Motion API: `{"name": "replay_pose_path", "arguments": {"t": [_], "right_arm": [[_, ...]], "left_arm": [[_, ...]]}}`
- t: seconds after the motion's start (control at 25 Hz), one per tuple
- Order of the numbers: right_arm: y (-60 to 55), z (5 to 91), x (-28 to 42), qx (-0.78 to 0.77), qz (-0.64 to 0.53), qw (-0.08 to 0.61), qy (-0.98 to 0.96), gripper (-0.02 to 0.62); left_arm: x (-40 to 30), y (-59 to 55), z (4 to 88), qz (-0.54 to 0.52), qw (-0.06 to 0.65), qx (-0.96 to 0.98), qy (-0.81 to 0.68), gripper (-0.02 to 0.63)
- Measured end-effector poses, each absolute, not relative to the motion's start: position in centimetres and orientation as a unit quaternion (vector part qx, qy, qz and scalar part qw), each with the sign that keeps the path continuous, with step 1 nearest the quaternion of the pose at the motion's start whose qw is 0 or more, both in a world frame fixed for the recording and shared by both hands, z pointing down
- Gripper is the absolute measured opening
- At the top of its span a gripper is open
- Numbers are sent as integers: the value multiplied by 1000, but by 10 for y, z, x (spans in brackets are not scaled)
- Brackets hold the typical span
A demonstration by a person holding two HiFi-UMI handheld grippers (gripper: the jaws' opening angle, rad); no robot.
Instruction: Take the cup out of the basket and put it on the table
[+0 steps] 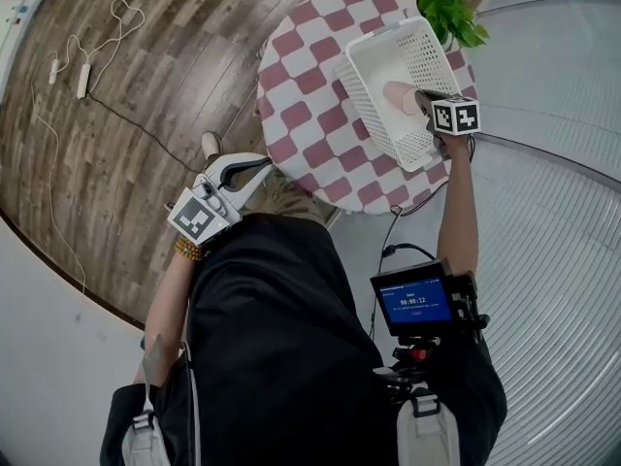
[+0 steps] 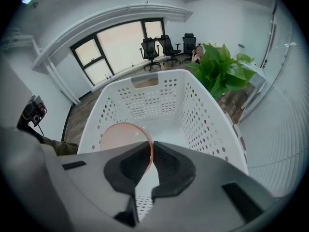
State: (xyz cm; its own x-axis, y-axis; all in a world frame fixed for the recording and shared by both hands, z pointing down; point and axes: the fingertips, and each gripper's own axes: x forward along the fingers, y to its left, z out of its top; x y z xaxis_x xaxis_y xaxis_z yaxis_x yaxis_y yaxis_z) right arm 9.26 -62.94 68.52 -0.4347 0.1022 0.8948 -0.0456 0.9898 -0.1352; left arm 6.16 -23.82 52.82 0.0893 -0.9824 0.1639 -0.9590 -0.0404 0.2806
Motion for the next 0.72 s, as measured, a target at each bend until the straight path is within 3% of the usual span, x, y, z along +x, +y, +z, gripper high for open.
{"name": "replay_pose_path", "arguments": {"t": [0.72], "right_arm": [[-578, 570, 102, 70, 131, 385, -911, 25]], "left_arm": [[25, -249, 505, -33, 133, 789, -599, 5]]}}
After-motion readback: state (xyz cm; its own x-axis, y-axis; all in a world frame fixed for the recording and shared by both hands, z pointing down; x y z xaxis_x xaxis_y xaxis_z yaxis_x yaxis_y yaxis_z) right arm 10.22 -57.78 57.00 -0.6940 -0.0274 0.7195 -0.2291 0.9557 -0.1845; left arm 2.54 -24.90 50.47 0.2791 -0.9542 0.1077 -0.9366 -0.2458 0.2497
